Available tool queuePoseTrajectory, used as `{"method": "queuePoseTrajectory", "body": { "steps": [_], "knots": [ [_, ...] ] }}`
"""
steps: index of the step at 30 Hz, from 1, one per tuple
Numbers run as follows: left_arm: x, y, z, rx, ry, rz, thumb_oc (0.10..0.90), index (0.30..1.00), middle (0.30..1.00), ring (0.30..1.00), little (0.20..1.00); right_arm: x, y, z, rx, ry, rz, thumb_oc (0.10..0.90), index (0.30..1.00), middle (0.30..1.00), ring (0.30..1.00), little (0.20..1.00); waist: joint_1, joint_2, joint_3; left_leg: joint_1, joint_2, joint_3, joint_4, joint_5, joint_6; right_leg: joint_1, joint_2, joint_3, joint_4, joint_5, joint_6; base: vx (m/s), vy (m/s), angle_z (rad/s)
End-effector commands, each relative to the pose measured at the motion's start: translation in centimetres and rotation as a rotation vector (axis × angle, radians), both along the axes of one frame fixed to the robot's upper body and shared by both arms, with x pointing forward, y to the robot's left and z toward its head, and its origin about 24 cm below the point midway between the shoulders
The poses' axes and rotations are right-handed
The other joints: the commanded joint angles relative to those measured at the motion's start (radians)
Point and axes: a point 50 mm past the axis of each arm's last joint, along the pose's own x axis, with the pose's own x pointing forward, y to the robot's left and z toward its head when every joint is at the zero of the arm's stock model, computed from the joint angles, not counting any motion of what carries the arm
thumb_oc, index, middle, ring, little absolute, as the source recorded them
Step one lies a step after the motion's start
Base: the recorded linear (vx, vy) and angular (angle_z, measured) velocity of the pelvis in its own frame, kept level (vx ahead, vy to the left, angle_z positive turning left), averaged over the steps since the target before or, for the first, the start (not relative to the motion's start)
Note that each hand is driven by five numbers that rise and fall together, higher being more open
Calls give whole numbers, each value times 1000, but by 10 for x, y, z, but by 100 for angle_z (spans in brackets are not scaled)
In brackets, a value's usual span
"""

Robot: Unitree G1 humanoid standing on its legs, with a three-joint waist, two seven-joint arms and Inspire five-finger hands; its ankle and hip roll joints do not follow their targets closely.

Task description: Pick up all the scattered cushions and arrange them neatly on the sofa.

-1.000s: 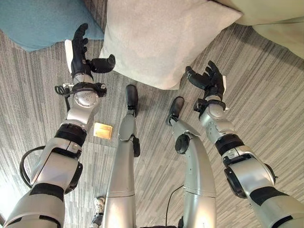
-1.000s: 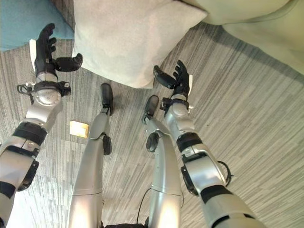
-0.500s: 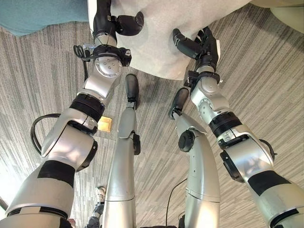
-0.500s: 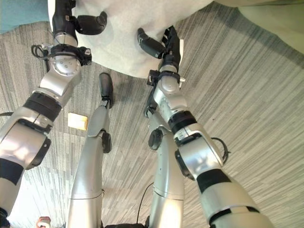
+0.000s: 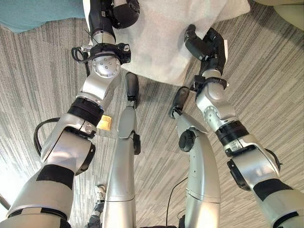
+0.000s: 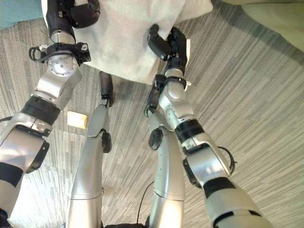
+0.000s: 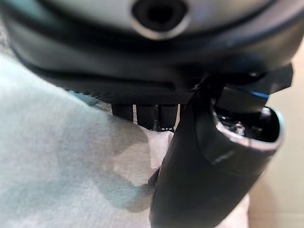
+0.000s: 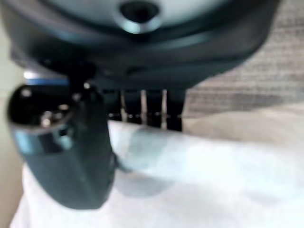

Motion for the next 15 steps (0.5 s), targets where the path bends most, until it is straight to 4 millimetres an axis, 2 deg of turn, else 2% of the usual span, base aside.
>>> {"method": "queuePoseTrajectory", "body": {
  "steps": [1, 8, 11, 13, 14, 15],
  "knots": [
    [-31, -57, 13, 12, -206, -241, 400, 300, 300, 300, 300, -39, 74, 47, -39, -342, 334, 400, 300, 300, 300, 300, -28, 34, -36, 65, -9, 20, 53, -188, 20, 136, 70, 93, -168, 0, 121, -35, -48, 1],
    [-49, -60, -25, -2, -197, -296, 400, 300, 300, 300, 300, -54, 55, 21, 5, -358, 334, 400, 300, 300, 300, 300, -36, 44, -36, 188, -1, 18, -32, -160, 1, 261, 82, 68, -243, 14, 126, -35, -45, 0],
    [-64, -62, -65, 10, -141, -351, 400, 300, 300, 300, 300, -67, 33, -16, 2, -311, 298, 400, 300, 300, 300, 300, -41, 43, -53, 365, -8, 9, -142, -134, -9, 410, 91, 41, -319, 23, 130, -28, -102, -5],
    [-67, -63, -75, 13, -117, -364, 400, 300, 300, 300, 300, -70, 29, -25, -2, -292, 293, 400, 300, 300, 300, 300, -41, 41, -54, 409, -9, 5, -169, -126, -12, 453, 95, 32, -338, 25, 131, -9, -106, 10],
    [-71, -61, -90, 3, -82, -381, 400, 300, 300, 300, 300, -76, 21, -41, 3, -257, 282, 400, 300, 300, 300, 300, -41, 39, -75, 480, -8, 3, -206, -119, -20, 522, 99, 18, -374, 21, 130, -14, -147, 13],
    [-74, -59, -97, 11, -67, -385, 400, 300, 300, 300, 300, -79, 17, -49, 4, -238, 276, 400, 300, 300, 300, 300, -41, 38, -80, 524, -4, 2, -221, -114, -24, 568, 102, 8, -395, 23, 129, -77, -127, 6]
  ]
}}
